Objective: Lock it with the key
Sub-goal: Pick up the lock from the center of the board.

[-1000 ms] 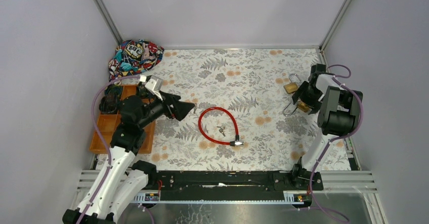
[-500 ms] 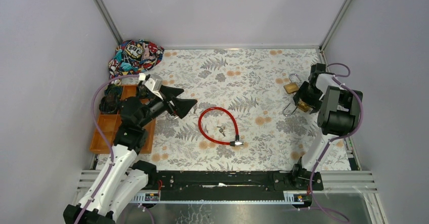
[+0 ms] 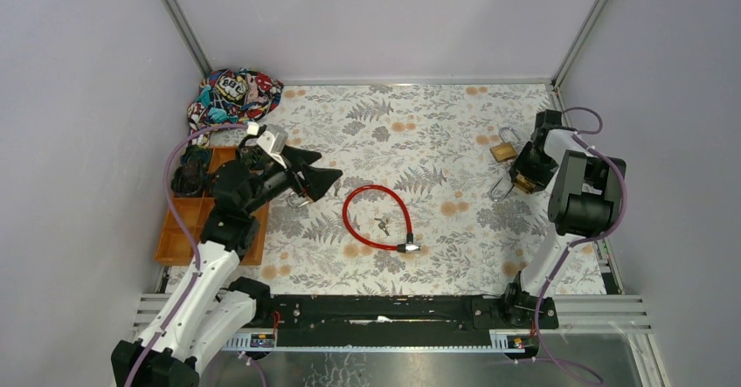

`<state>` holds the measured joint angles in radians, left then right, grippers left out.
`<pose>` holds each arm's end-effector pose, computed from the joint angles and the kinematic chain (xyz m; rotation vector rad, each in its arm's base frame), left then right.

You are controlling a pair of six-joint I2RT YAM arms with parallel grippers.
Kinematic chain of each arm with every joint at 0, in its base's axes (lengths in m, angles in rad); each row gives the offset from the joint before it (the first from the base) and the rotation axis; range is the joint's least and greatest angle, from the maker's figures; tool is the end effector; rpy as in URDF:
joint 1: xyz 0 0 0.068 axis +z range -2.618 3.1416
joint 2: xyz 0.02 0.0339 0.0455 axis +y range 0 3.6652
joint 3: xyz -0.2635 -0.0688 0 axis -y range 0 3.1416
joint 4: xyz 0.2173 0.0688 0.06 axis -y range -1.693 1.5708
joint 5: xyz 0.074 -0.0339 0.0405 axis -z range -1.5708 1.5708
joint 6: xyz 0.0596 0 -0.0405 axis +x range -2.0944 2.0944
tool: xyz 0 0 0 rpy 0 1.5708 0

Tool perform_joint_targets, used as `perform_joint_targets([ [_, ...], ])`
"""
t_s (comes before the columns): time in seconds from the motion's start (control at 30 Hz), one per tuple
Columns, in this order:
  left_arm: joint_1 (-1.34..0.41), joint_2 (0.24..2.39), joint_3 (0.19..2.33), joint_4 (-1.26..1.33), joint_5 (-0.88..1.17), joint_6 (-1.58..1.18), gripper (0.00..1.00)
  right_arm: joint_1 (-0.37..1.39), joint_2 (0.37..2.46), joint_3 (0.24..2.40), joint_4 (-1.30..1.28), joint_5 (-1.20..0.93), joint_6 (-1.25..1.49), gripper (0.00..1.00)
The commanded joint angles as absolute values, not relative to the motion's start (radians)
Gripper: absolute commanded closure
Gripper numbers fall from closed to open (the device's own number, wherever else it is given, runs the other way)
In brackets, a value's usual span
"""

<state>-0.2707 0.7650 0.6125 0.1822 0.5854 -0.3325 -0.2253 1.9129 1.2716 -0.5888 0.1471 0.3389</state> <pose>0.1622 -0.0792 0.3259 0.4326 1.5625 -0.9194 0.3517 -0.0896 0.1545 0.8101 2.6681 -0.1779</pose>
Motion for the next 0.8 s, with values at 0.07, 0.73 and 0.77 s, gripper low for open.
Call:
perform_joint_targets([
  [0.07,-0.330,0.835,0.652,0.209,0.648,-0.227,0.20,-0.227,1.678,1.149,-0.546,0.022,0.365,1.00],
  [0.73,-0.922,1.645,0.999,0.496,0.403,0.311,0.04,0.117,1.186,1.055,-0.421,-0.217,0.753,1.00],
  [0.77,-0.923,1.661,1.007,0.512,0.378,0.313,0.05,0.126,1.169,1.055,-0.420,-0.215,0.767,1.00],
])
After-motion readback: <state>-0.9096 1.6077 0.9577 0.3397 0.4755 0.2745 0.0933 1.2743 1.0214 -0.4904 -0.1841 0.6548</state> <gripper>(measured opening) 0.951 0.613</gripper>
